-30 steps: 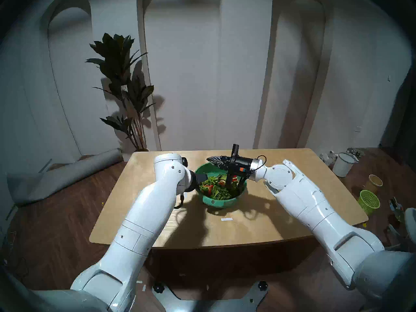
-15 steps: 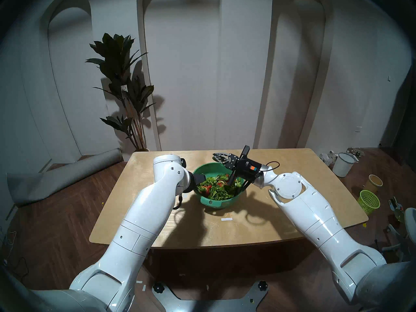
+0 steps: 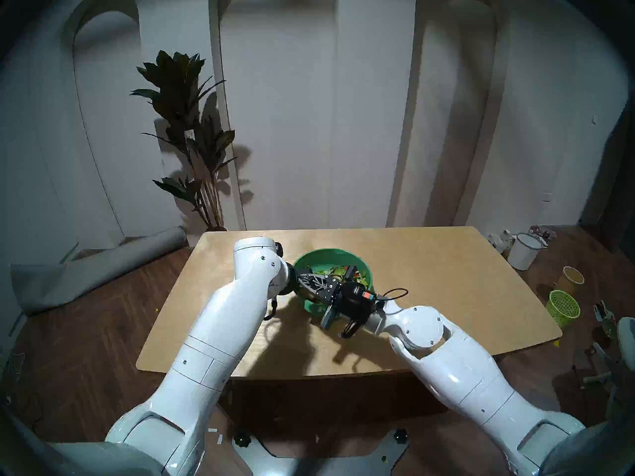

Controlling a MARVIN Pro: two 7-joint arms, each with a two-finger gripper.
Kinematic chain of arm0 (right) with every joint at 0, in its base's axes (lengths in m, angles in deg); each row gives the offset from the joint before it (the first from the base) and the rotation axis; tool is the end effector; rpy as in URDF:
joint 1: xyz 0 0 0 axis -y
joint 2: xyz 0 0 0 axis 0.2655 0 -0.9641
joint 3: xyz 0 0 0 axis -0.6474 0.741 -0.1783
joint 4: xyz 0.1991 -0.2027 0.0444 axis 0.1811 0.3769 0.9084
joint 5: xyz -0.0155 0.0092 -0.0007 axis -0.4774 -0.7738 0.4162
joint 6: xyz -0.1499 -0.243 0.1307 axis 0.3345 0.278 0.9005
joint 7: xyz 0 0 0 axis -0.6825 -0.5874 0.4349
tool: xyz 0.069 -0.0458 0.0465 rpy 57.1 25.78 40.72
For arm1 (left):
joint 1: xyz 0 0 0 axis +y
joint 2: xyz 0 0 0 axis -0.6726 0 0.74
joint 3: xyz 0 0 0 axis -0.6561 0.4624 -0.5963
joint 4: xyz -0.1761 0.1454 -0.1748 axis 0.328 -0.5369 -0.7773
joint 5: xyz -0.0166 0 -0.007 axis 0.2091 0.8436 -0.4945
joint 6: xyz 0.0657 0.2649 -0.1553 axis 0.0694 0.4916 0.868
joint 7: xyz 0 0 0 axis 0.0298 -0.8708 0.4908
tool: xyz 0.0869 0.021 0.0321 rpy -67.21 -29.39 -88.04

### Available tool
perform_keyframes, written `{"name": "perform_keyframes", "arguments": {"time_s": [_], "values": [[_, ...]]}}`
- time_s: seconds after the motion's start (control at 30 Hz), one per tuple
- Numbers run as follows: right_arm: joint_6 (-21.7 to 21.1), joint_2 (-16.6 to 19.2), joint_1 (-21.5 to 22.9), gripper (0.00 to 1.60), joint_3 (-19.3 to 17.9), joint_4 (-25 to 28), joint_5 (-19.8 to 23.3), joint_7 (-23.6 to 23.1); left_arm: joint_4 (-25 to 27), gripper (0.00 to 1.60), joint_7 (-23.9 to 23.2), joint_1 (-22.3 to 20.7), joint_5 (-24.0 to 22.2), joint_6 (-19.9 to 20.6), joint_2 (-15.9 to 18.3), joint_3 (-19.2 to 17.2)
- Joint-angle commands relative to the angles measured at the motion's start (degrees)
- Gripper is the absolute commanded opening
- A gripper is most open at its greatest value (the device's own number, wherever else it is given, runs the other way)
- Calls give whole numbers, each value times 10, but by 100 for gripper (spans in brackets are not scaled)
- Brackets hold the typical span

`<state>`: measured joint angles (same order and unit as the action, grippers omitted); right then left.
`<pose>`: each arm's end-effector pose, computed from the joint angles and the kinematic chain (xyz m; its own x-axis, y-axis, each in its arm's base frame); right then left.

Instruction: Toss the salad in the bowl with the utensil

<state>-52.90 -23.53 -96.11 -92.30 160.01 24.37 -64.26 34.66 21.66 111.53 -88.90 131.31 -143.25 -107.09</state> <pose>0.3769 0.1179 -0.2882 -0.3416 0.0278 0.9394 0.8299 -0.4602 0.3154 0.4615 -0.0793 -0.2538 0.7795 0.1622 0.6051 0.0369 -0.9761 0.2141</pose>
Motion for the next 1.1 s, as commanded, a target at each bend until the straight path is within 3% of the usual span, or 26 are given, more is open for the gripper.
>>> {"name": "perform_keyframes", "arguments": {"time_s": [0.0,0.17,0.53,0.73,0.9,1.07], "values": [[-21,29,-64,0,-20,67,49,10,14,0,12,-16,3,-1,-2,0],[-33,53,-85,0,-45,104,71,19,15,0,14,-16,5,-1,-2,0],[-49,99,-76,0,-115,178,97,19,15,0,16,-16,7,-1,-4,-1],[-87,136,-107,0,-143,219,116,19,17,0,23,-17,8,-1,-6,-2],[-165,182,-141,0,-170,268,139,23,22,0,44,-17,4,-1,-12,-5],[-204,197,-129,0,-171,267,156,15,24,0,63,-16,-4,-1,-15,-5]]}}
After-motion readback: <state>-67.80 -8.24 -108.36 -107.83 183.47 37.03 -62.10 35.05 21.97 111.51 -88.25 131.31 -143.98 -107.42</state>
